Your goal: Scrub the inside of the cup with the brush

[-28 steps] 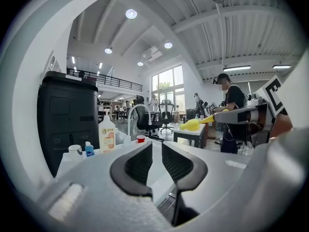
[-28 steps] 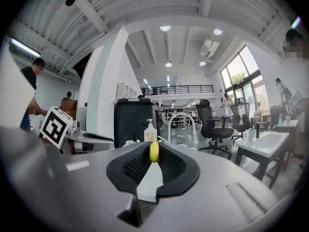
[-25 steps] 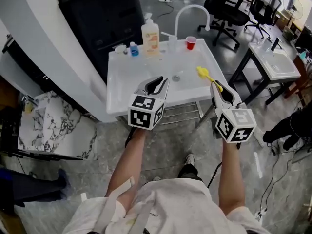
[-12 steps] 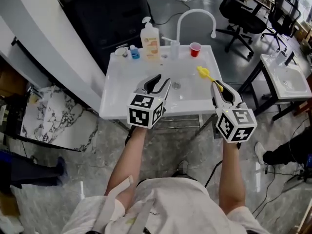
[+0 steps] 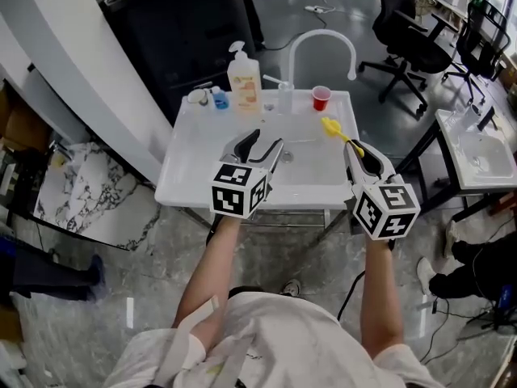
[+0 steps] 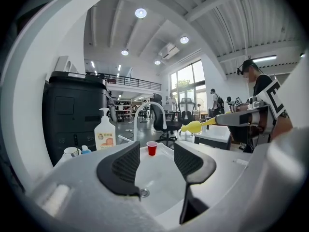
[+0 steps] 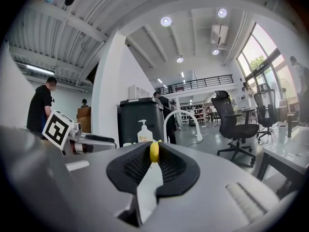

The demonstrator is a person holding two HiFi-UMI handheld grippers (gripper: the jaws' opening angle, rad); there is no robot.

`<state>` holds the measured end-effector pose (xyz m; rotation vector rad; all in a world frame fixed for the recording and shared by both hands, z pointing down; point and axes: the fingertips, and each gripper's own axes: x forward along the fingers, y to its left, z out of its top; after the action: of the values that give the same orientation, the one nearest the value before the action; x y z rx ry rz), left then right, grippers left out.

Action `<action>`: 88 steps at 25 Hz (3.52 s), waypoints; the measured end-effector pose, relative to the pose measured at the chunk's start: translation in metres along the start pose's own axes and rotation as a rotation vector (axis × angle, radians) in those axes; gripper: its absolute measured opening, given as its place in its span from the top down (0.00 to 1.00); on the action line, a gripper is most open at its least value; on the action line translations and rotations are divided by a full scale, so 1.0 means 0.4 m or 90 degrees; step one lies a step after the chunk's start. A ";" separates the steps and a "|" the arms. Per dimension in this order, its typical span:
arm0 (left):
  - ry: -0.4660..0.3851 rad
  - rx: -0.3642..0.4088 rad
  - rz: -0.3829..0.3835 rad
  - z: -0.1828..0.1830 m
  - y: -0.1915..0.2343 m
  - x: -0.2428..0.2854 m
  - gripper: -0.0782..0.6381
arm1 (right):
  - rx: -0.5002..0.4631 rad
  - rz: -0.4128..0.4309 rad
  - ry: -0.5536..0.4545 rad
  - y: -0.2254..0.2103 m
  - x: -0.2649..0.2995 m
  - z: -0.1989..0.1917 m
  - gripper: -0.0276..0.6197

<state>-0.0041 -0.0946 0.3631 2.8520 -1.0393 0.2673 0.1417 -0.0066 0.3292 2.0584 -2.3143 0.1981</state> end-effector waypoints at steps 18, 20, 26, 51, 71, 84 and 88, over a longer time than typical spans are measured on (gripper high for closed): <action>-0.008 0.002 -0.023 0.028 0.064 0.247 0.52 | 0.003 -0.024 0.005 -0.149 0.180 0.001 0.90; -0.009 0.001 -0.032 0.033 0.083 0.288 0.51 | 0.002 -0.032 0.009 -0.165 0.217 0.003 0.90; -0.003 0.011 -0.062 0.040 0.151 0.394 0.51 | 0.006 -0.053 0.013 -0.200 0.338 0.016 0.90; -0.006 0.016 -0.152 0.026 0.182 0.603 0.49 | -0.011 -0.088 0.029 -0.280 0.502 0.040 0.90; 0.029 -0.034 -0.093 -0.150 0.054 0.812 0.38 | -0.016 0.046 0.055 -0.431 0.529 0.004 0.90; 0.072 -0.043 -0.052 -0.278 0.057 0.937 0.36 | -0.015 0.104 0.072 -0.480 0.548 -0.033 0.90; 0.083 -0.041 -0.046 -0.302 0.059 0.968 0.36 | -0.023 0.110 0.082 -0.490 0.548 -0.047 0.90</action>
<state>0.2560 -0.3384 0.5581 2.7663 -0.9016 0.3993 0.3087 -0.2426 0.3863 1.7725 -2.3973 0.2835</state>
